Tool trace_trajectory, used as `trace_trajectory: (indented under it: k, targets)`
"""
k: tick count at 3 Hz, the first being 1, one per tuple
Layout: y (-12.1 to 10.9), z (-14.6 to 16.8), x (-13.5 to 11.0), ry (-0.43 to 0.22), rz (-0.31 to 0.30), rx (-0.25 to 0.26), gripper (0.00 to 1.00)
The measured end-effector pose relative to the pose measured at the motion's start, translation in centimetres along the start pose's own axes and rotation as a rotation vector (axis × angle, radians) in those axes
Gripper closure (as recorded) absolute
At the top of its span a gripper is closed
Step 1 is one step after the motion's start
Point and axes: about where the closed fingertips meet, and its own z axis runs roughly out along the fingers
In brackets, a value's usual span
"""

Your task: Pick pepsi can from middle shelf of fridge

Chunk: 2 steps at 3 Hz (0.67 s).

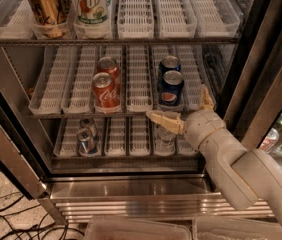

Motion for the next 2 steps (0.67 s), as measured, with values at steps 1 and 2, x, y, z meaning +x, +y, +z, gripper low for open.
trace_trajectory:
  k: [1, 2]
  targets:
    - [-0.45, 0.17, 0.32, -0.019, 0.017, 0.022, 0.00]
    - [-0.58, 0.16, 0.49, -0.021, 0.017, 0.026, 0.00]
